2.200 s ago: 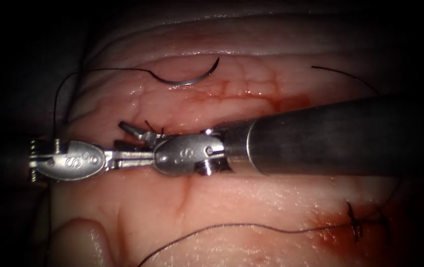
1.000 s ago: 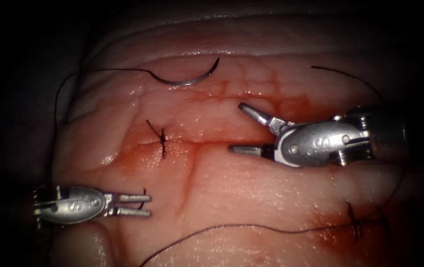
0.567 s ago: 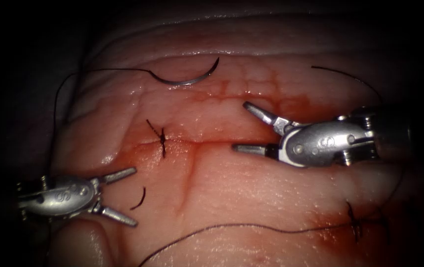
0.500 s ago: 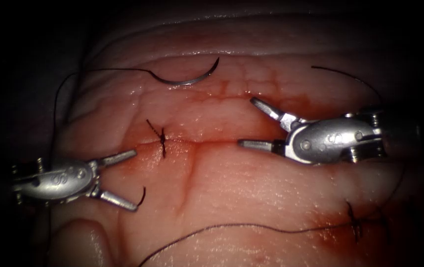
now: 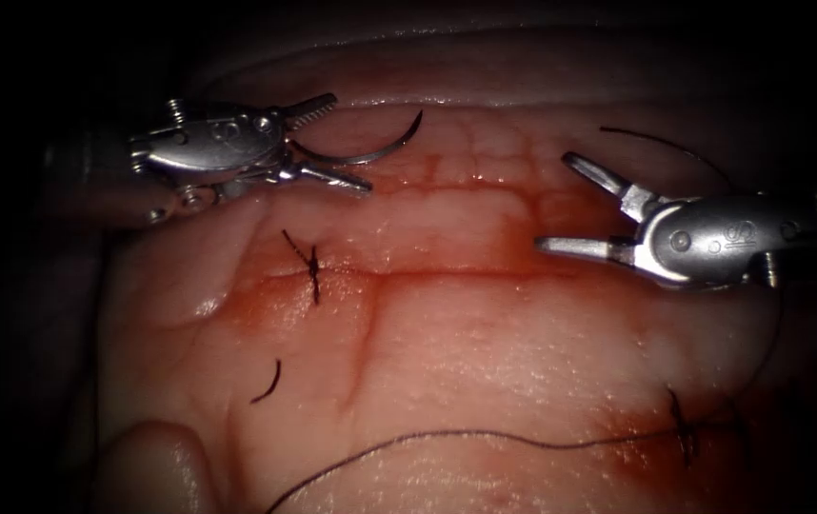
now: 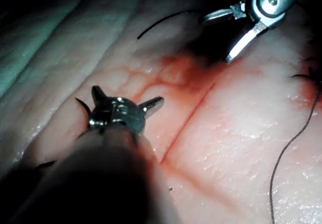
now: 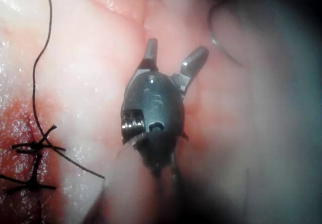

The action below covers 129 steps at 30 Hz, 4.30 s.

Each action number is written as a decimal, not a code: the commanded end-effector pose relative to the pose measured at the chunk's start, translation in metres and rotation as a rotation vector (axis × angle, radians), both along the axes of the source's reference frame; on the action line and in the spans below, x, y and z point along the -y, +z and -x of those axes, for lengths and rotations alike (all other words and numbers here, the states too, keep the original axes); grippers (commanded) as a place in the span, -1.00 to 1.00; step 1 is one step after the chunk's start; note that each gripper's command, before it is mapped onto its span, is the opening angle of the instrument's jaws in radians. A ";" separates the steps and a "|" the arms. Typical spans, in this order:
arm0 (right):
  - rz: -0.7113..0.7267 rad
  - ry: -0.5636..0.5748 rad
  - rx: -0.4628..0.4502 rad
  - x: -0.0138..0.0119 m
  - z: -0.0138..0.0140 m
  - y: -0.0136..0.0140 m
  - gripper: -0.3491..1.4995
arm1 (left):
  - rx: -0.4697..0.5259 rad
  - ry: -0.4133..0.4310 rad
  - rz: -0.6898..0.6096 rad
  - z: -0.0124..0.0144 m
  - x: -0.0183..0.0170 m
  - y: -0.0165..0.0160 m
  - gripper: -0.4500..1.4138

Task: Wound Closure
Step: Grasp the needle near the tip using the left gripper, then hand the needle to the right tool.

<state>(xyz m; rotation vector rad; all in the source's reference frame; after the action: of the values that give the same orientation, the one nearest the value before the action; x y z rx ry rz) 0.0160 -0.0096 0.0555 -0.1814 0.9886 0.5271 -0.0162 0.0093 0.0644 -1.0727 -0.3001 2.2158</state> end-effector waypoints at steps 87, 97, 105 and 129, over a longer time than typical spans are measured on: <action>-0.927 0.059 -0.683 -0.0017 -0.0065 0.0032 0.38 | 0.381 0.721 1.208 -0.0025 0.0120 -0.0050 -1.00; -1.018 -0.014 -0.795 -0.0010 -0.0108 0.0023 0.40 | 0.425 0.755 1.370 -0.0014 0.0122 -0.0056 -1.00; -1.073 -0.045 -0.866 -0.0007 -0.0122 0.0020 0.32 | 0.490 0.755 1.393 -0.0011 0.0125 -0.0063 -1.00; -1.170 -0.077 -0.978 -0.0005 -0.0153 0.0005 0.43 | 0.516 0.745 1.402 0.0011 0.0123 -0.0076 -1.00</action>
<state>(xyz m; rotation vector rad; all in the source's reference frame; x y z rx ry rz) 0.0307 -0.0089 0.0554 1.2607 1.4355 1.0796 -0.0169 -0.0031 0.0562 -2.5862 0.9778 2.6645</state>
